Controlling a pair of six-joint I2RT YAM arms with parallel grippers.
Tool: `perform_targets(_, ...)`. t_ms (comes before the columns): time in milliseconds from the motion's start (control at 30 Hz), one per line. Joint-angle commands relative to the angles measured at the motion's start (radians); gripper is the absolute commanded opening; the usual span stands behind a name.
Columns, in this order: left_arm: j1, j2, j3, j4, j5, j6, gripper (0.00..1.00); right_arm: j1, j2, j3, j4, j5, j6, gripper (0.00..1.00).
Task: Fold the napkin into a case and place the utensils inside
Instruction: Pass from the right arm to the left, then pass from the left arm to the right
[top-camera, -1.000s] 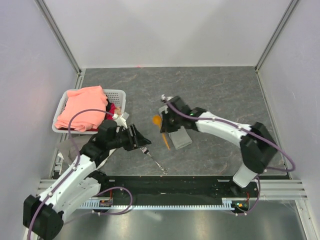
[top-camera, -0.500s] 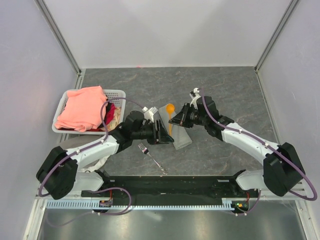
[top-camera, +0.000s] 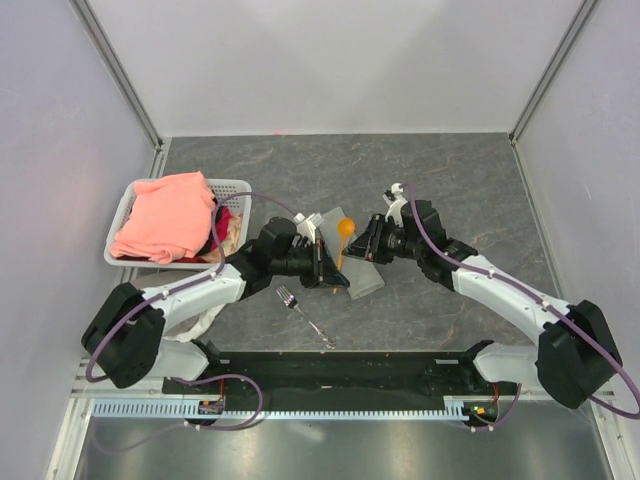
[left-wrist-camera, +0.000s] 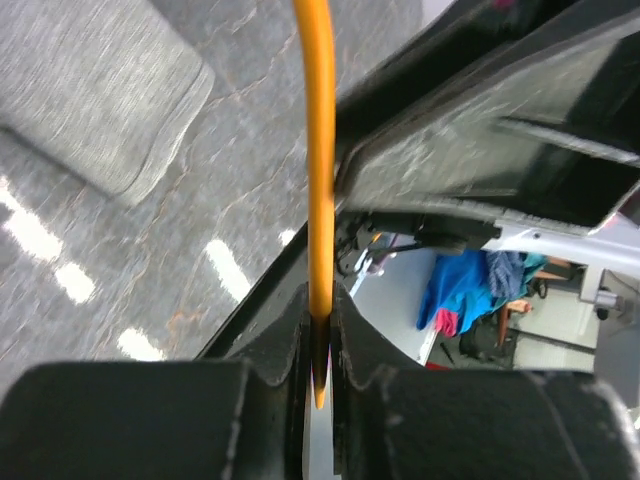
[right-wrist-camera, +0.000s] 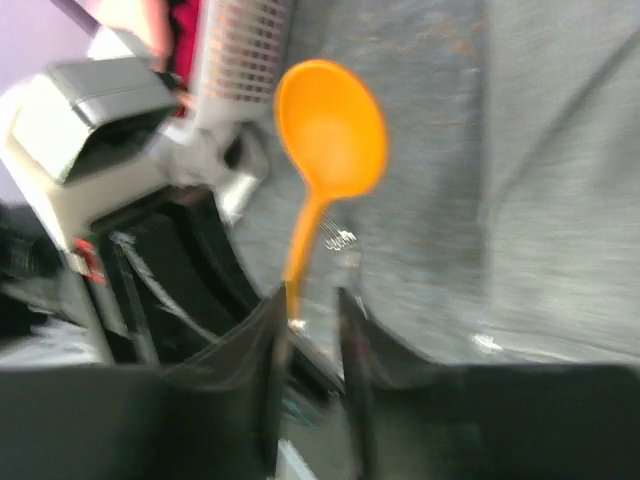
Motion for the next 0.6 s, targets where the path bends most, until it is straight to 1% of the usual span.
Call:
perform_targets(0,0.015,-0.074,0.043,-0.222,0.065,0.15,0.02,-0.009,-0.067,0.121,-0.281,0.111,-0.369,0.42)
perform_targets(33,0.018,-0.088,0.039,-0.241,0.097,0.162,0.02,-0.009,-0.077,0.136,-0.318,0.169,-0.416,0.47)
perform_targets(67,0.021,-0.097,0.036,-0.257,0.128,0.174,0.02,-0.009,-0.087,0.151,-0.384,0.2,-0.502,0.54)
perform_targets(100,0.022,-0.108,0.03,-0.293,0.181,0.199,0.02,-0.009,-0.105,0.183,-0.416,0.223,-0.547,0.58)
perform_targets(133,0.022,-0.135,0.027,-0.311,0.202,0.213,0.02,-0.009,-0.113,0.202,-0.442,0.257,-0.579,0.65)
perform_targets(167,0.022,-0.148,0.017,-0.325,0.223,0.239,0.02,-0.009,-0.116,0.222,-0.503,0.269,-0.629,0.69)
perform_targets(200,0.022,-0.162,0.016,-0.359,0.26,0.256,0.02,-0.009,-0.12,0.262,-0.531,0.273,-0.647,0.72)
perform_targets(267,0.022,-0.197,0.01,-0.4,0.276,0.303,0.02,-0.011,-0.119,0.288,-0.584,0.224,-0.667,0.79)
perform_targets(300,0.022,-0.206,0.007,-0.438,0.282,0.315,0.02,-0.011,-0.105,0.312,-0.599,0.201,-0.679,0.79)
perform_targets(400,0.021,-0.24,-0.001,-0.477,0.311,0.352,0.02,-0.012,-0.061,0.328,-0.634,0.124,-0.685,0.79)
perform_targets(500,0.021,-0.272,-0.013,-0.494,0.332,0.355,0.02,-0.012,-0.004,0.336,-0.628,-0.029,-0.687,0.7)
perform_targets(567,0.021,-0.278,-0.013,-0.514,0.352,0.368,0.02,-0.012,0.011,0.337,-0.602,-0.069,-0.685,0.61)
